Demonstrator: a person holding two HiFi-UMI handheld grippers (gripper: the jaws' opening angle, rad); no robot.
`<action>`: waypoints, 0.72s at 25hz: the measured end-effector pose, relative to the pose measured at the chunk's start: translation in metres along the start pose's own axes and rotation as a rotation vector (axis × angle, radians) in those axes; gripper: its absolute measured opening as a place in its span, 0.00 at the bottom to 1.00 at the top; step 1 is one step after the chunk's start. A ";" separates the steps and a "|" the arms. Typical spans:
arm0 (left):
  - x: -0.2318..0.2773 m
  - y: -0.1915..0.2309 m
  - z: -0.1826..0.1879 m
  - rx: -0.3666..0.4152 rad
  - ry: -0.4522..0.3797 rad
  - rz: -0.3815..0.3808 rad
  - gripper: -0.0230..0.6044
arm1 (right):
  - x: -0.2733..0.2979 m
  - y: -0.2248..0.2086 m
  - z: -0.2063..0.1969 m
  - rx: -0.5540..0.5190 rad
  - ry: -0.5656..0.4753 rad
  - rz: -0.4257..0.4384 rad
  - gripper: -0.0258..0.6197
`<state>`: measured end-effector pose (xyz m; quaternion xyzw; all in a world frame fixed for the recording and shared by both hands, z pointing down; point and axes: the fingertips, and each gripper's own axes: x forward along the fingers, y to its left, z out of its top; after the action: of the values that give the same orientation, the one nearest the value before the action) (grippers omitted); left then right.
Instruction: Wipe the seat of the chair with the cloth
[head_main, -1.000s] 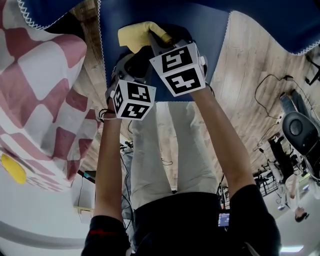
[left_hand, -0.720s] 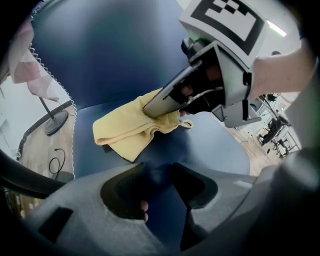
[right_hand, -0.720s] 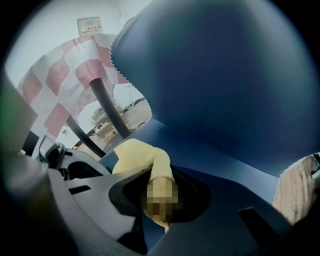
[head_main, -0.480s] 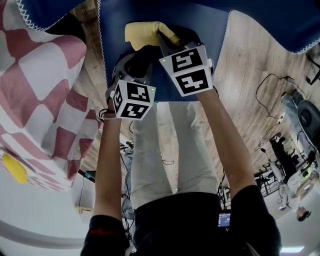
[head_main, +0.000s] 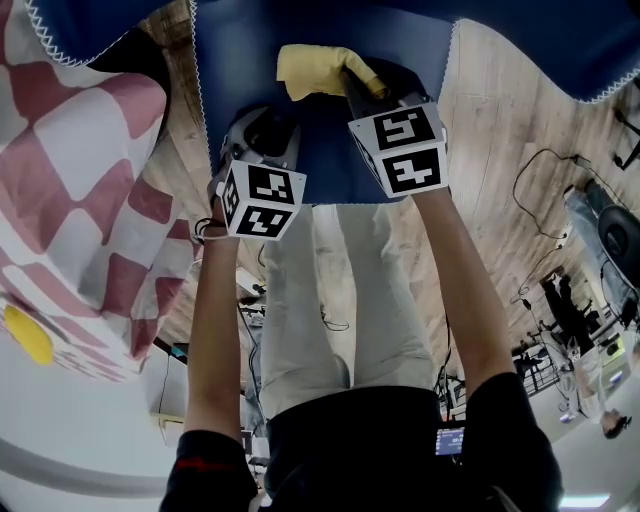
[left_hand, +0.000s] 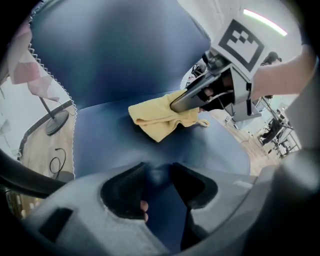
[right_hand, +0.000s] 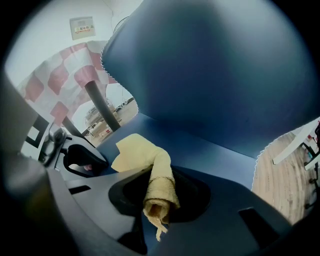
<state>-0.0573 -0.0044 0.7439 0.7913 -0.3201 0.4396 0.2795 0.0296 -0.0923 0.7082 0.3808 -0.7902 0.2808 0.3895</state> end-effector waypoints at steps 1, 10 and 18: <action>0.000 0.000 0.000 -0.001 0.000 -0.001 0.31 | -0.002 -0.004 -0.003 0.002 0.002 -0.005 0.16; 0.000 0.000 -0.001 -0.004 0.010 -0.003 0.31 | -0.031 -0.044 -0.045 0.101 -0.002 -0.060 0.17; 0.001 0.000 -0.001 -0.007 0.015 0.000 0.31 | -0.052 -0.070 -0.069 0.139 0.009 -0.114 0.17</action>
<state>-0.0573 -0.0039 0.7447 0.7868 -0.3197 0.4446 0.2847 0.1359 -0.0602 0.7126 0.4500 -0.7442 0.3139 0.3810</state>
